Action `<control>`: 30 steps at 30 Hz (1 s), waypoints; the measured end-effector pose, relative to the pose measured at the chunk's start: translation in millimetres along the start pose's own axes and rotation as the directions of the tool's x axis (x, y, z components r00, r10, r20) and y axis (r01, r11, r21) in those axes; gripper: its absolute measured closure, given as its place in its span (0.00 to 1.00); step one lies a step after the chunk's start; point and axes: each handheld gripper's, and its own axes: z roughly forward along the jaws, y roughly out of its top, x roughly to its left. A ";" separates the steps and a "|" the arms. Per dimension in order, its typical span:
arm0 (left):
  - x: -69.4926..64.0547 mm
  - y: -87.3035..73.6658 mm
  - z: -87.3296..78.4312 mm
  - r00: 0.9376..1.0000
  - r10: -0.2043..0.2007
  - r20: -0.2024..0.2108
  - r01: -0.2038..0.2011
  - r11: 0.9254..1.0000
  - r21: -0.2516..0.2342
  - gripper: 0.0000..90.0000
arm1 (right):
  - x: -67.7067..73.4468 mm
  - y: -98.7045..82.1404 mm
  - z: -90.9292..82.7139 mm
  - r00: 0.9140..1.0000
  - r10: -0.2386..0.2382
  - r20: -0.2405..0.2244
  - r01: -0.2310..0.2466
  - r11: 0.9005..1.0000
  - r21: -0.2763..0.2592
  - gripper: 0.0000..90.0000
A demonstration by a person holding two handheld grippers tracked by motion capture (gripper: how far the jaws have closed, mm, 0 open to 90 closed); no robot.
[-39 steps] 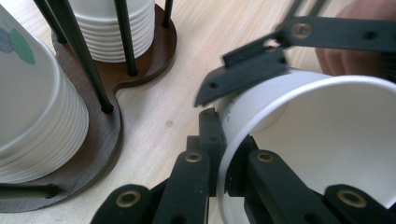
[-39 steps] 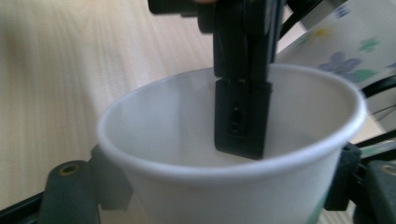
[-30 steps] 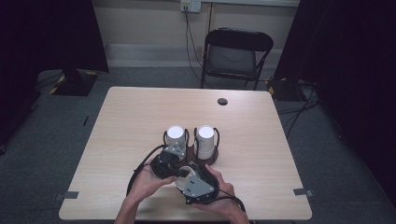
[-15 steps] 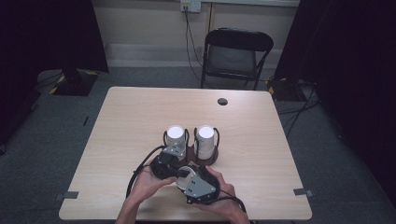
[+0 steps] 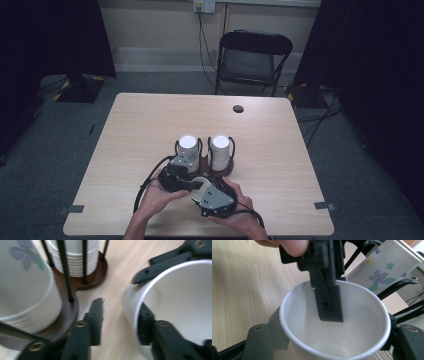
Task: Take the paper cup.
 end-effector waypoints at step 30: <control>0.7 -23.1 -23.0 0.994 -0.037 -0.103 0.009 0.965 -0.263 0.27 | -23.6 -22.5 -12.9 0.967 0.254 -0.005 -0.254 0.966 -0.053 0.34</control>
